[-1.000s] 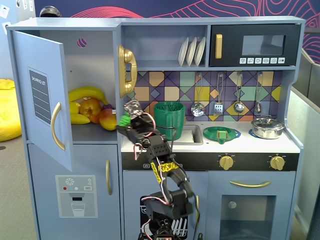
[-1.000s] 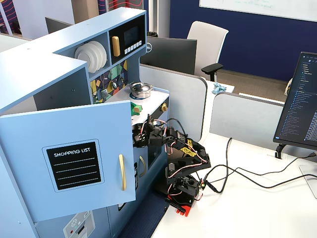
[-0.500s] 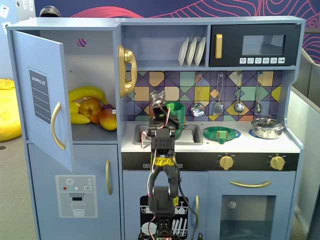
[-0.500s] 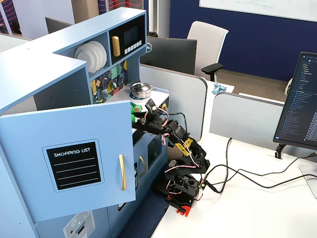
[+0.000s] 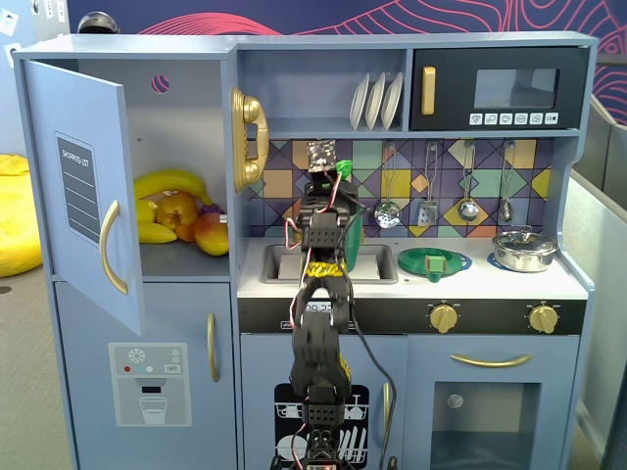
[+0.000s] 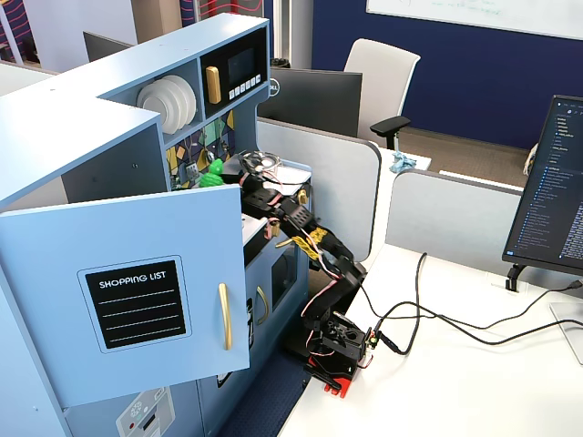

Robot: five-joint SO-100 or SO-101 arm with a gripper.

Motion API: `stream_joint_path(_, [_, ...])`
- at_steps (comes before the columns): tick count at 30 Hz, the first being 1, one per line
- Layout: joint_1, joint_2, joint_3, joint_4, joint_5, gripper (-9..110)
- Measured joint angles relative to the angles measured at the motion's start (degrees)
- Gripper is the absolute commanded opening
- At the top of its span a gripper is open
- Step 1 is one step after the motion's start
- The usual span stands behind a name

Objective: Pick up the green pineapple from the left cabinet and place it in the green recipient

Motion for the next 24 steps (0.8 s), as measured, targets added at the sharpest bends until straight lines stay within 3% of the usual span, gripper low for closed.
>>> stream_joint_path(12, [1.1,-24.1,-16.3,-3.6,-0.2,0])
stream_joint_path(13, [1.2,-25.4,-17.3,-3.6,-0.2,2])
stream_joint_path(16, [1.4,-27.7,-19.2,-3.3,-0.4,25])
stream_joint_path(24, [2.9,-28.2,-20.1,-0.4,-1.7,32])
